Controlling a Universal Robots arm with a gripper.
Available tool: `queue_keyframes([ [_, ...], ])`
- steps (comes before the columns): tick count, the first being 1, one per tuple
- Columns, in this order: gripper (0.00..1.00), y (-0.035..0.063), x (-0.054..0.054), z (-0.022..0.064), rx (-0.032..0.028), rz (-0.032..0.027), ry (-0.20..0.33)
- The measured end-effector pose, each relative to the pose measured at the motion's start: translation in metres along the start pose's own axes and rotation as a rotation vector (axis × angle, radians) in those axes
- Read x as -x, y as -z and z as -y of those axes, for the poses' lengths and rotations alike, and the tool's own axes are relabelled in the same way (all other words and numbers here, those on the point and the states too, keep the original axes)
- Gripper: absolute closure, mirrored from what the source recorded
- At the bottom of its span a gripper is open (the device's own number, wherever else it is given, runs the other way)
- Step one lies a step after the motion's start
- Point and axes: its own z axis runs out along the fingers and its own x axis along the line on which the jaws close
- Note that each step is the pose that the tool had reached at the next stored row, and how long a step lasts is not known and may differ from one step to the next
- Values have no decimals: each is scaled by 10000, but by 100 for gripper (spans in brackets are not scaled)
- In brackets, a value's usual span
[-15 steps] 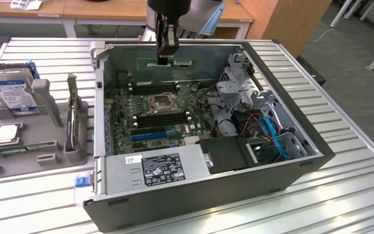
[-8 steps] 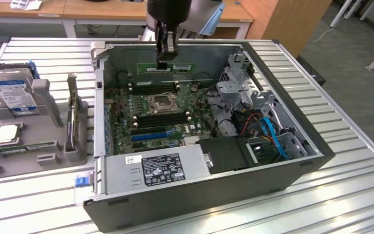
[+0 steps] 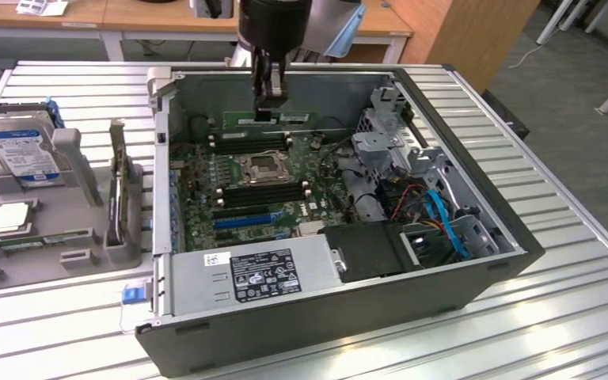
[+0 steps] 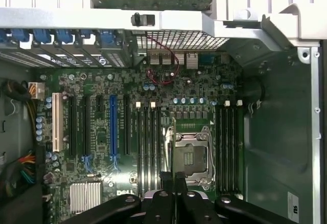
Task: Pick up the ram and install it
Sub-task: 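Insert the ram into the slot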
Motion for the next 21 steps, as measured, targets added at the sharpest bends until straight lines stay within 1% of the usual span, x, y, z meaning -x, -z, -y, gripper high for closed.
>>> queue_keyframes([
  [6, 88, -109, -8, 3, 0, 0, 0],
  [7, 88, -145, -10, 3, 0, 1, 0],
  [11, 88, -212, -16, 5, -1, 1, -1],
  [12, 88, -210, -17, 4, 1, 15, -2],
  [18, 88, -212, -18, 5, 1, 21, 0],
  [19, 88, -211, -30, 6, 1, 20, 1],
  [21, 88, -206, -91, 7, 1, 20, 0],
])
